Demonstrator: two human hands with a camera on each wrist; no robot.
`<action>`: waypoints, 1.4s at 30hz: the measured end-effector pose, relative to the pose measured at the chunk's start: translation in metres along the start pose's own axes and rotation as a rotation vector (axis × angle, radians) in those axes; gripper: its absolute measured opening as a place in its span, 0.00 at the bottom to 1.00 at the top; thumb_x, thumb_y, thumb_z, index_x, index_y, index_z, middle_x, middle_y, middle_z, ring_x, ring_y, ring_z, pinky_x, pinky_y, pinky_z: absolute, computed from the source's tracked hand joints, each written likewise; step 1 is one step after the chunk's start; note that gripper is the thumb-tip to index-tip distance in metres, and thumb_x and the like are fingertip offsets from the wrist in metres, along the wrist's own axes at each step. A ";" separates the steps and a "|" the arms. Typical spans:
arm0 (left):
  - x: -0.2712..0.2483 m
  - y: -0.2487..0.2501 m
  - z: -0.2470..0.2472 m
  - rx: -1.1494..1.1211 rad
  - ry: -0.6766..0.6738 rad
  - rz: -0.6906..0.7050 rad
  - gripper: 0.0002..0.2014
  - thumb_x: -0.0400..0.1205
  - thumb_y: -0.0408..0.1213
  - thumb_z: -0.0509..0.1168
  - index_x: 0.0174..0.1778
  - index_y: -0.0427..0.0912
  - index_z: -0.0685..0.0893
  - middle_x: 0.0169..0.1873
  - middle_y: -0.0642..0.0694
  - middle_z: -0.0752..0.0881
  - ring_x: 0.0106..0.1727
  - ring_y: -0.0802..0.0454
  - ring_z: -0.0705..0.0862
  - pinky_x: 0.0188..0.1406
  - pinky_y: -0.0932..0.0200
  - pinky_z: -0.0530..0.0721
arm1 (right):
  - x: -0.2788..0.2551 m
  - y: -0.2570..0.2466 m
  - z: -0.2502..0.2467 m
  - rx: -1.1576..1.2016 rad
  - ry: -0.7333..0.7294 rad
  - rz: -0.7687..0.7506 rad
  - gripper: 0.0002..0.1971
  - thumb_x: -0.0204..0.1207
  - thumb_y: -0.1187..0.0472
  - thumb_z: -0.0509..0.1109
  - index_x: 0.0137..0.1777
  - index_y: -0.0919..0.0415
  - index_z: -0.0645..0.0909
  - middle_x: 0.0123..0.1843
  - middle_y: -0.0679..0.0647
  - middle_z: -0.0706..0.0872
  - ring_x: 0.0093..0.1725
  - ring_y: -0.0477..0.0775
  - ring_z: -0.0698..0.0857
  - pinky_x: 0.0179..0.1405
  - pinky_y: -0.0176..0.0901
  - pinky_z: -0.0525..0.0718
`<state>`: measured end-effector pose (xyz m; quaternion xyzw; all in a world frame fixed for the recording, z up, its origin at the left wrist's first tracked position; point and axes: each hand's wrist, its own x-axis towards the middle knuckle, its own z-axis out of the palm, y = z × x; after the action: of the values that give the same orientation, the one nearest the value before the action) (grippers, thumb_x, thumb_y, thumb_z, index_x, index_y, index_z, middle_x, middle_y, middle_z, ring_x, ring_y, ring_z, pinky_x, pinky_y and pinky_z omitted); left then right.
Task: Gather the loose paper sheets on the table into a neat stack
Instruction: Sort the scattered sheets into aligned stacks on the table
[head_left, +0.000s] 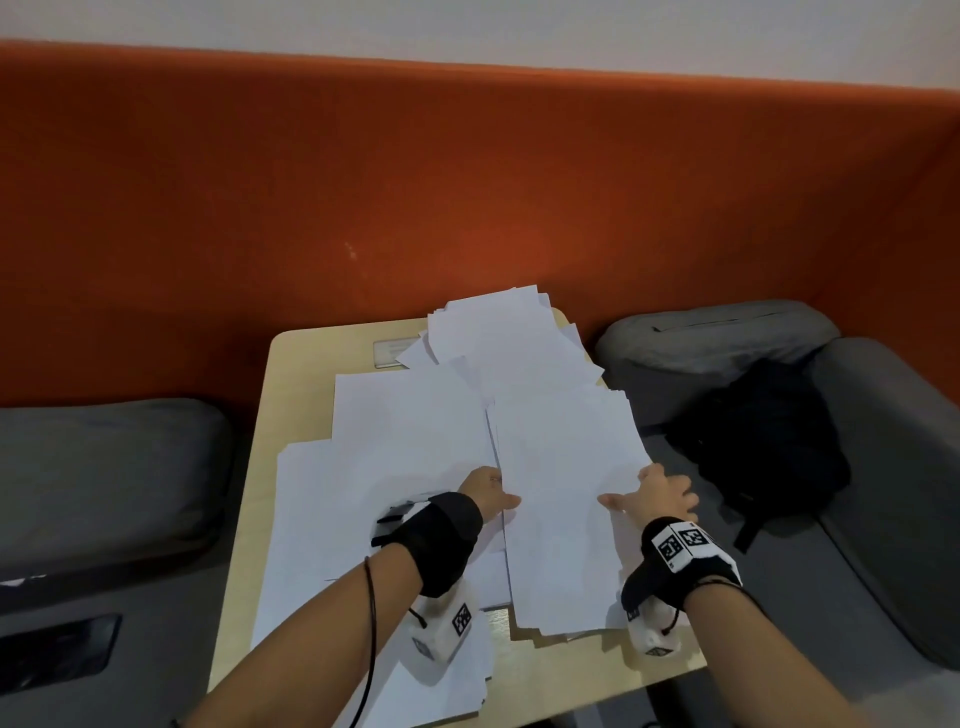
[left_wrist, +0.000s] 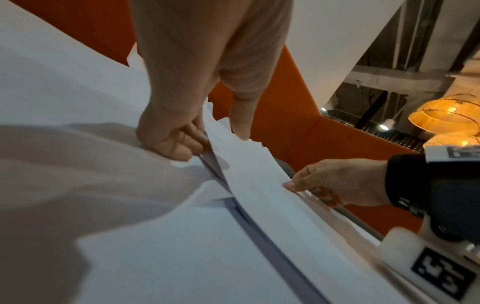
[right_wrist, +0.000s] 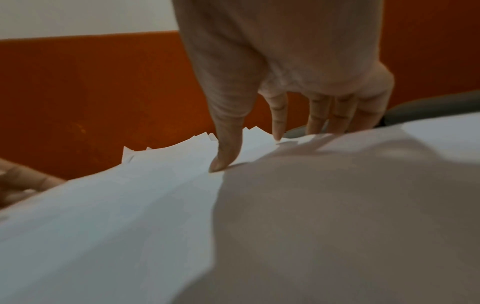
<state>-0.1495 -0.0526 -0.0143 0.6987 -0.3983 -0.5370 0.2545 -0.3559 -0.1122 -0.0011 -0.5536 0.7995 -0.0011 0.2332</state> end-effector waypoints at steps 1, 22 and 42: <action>-0.001 -0.001 0.002 -0.013 0.011 0.028 0.17 0.78 0.25 0.66 0.63 0.28 0.76 0.57 0.29 0.82 0.57 0.42 0.82 0.45 0.68 0.76 | 0.000 0.001 -0.001 -0.007 -0.006 0.000 0.39 0.64 0.46 0.80 0.72 0.58 0.67 0.72 0.65 0.66 0.73 0.68 0.64 0.71 0.62 0.67; -0.031 0.037 -0.068 -0.554 0.099 0.515 0.13 0.84 0.25 0.57 0.61 0.41 0.78 0.57 0.43 0.83 0.46 0.56 0.86 0.45 0.69 0.85 | -0.012 -0.027 -0.070 1.029 -0.335 -0.439 0.07 0.76 0.66 0.69 0.49 0.69 0.84 0.50 0.68 0.88 0.48 0.66 0.86 0.56 0.62 0.82; -0.048 0.029 -0.131 -0.674 0.350 0.669 0.13 0.84 0.24 0.55 0.54 0.43 0.80 0.41 0.58 0.91 0.44 0.61 0.88 0.51 0.63 0.84 | -0.033 -0.067 -0.055 0.806 -0.626 -0.650 0.17 0.74 0.78 0.67 0.57 0.58 0.82 0.47 0.52 0.92 0.46 0.48 0.90 0.47 0.38 0.88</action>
<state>-0.0380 -0.0383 0.0727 0.4916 -0.3561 -0.3995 0.6870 -0.3081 -0.1235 0.0777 -0.6116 0.4195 -0.2123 0.6363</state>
